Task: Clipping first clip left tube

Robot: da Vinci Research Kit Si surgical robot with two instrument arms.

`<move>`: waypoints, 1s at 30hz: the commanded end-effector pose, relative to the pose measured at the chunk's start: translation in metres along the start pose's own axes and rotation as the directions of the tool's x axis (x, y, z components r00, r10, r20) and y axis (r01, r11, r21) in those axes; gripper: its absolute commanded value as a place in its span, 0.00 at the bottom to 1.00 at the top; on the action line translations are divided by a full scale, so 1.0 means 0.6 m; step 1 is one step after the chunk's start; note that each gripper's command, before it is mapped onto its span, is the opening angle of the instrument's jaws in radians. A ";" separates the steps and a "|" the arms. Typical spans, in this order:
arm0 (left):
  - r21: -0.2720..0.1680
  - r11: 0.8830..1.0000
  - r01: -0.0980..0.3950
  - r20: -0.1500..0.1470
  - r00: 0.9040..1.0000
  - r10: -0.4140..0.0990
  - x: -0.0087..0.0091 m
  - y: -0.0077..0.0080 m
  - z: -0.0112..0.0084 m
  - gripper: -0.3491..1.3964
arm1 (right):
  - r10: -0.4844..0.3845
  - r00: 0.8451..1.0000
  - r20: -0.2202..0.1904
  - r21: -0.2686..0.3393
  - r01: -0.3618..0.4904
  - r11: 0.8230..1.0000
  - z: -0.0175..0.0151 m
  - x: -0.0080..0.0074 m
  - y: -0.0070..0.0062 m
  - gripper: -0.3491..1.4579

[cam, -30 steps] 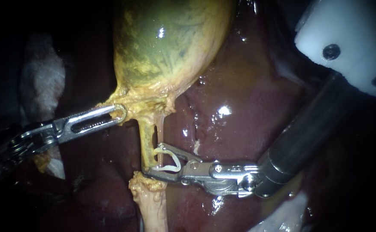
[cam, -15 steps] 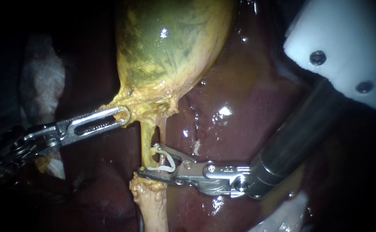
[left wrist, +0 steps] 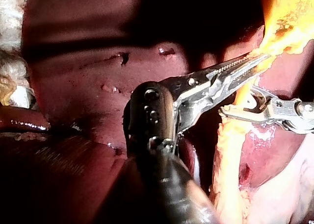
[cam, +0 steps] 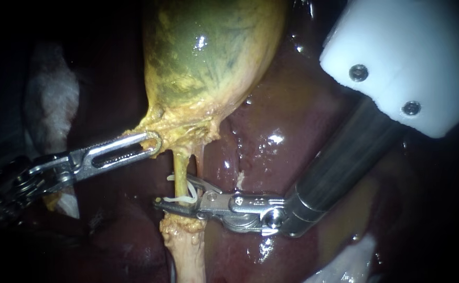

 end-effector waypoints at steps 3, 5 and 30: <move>-0.002 1.000 -0.001 0.001 1.000 0.001 0.0000 0.0003 0.0001 0.00 | -0.004 1.000 0.000 0.000 0.004 1.000 0.0000 -0.0008 0.0000 0.51; -0.002 1.000 0.000 0.001 1.000 0.000 0.0000 0.0004 0.0002 0.00 | 0.001 1.000 0.000 0.000 -0.001 1.000 0.0000 -0.0012 -0.0001 0.51; -0.002 1.000 0.000 0.001 1.000 0.000 -0.0002 0.0007 0.0003 0.00 | 0.010 1.000 0.002 0.008 -0.010 1.000 -0.0028 -0.0020 -0.0001 0.12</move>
